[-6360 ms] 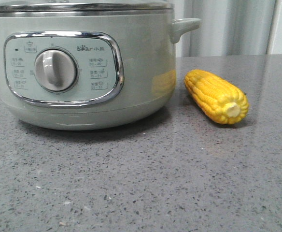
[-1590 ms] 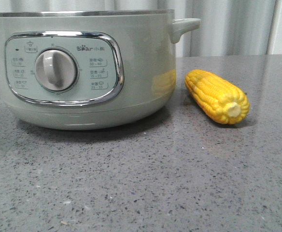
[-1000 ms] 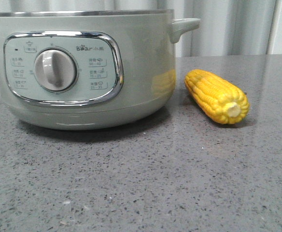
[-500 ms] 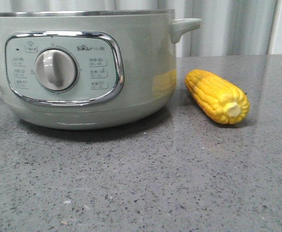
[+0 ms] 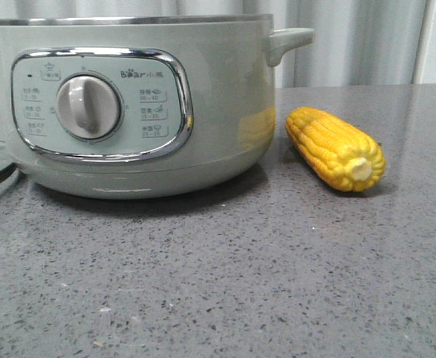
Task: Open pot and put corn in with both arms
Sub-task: 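Lift the lid off with the left gripper and set it beside the cooker, then lower the right gripper over the yellow corn cob and close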
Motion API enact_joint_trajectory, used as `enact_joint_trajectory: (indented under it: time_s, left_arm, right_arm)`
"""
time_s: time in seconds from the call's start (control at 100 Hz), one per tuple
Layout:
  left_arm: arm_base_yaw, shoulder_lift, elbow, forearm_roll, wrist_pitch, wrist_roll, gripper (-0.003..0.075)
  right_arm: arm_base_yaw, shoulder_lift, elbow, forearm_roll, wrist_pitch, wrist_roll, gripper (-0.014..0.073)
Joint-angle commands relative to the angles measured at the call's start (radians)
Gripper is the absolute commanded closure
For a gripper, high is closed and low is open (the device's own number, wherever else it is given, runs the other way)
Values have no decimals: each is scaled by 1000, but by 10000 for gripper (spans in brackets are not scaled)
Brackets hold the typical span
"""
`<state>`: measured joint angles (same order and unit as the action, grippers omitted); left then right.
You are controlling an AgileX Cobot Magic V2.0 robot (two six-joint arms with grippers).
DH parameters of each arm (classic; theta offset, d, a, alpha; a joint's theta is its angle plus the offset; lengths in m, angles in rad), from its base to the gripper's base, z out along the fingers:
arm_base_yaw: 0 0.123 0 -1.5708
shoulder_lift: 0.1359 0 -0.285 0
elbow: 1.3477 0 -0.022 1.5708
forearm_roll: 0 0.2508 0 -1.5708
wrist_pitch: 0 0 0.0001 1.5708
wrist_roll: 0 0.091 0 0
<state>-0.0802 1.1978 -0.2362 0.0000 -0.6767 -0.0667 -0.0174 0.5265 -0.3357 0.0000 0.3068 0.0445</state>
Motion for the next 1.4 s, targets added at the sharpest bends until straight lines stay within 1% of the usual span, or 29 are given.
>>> enact_joint_trajectory:
  time_s: [0.0,0.02,0.09,0.19,0.24,0.31,0.49,0.56,0.67,0.74,0.79,0.84,0.89,0.96,1.03,1.2,1.39]
  left_arm:
    - [1,1,-38,-15,-148,-5,701]
    - [1,4,-38,-15,-154,-5,690]
    - [1,6,-38,-15,-164,-5,615]
    - [1,6,-38,-15,-164,-5,482]
    - [1,6,-38,-15,-164,-5,435]
    - [1,6,-38,-15,-164,-5,396]
    - [1,6,-38,12,-165,-5,335]
    - [1,6,-38,15,-165,-5,316]
    - [1,-3,-38,15,-166,-5,310]
    - [1,-27,-38,15,-164,-5,310]
    - [1,-58,-38,15,-164,-5,310]
    - [1,-90,-38,15,-163,-5,310]
    - [1,-127,-38,15,-146,-5,310]
    - [1,-180,-38,21,-127,-5,310]
    - [1,-233,-38,37,-108,-5,310]
    - [1,-354,-38,71,-66,-9,310]
    - [1,-474,-45,74,5,-9,310]
  right_arm:
    - [0,10,-38,0,-84,-4,659]
    - [0,10,-38,0,-84,-4,659]
    - [0,10,-38,0,-84,-4,659]
    - [0,10,-38,0,-84,-4,659]
    - [0,10,-38,0,-84,-4,659]
    - [0,10,-38,0,-91,-4,659]
    - [0,10,-38,15,-89,-4,659]
    - [0,10,-38,16,-89,-4,659]
    - [8,10,-46,17,-82,-4,657]
    - [26,12,-68,17,-63,-4,631]
    - [48,15,-91,17,-44,-4,586]
    - [72,25,-125,17,-21,-4,519]
    - [98,45,-159,17,9,-4,429]
    - [135,90,-216,19,65,-4,328]
    - [169,150,-276,32,122,-4,274]
    - [244,324,-413,109,218,-4,272]
    - [323,570,-573,122,315,-4,272]
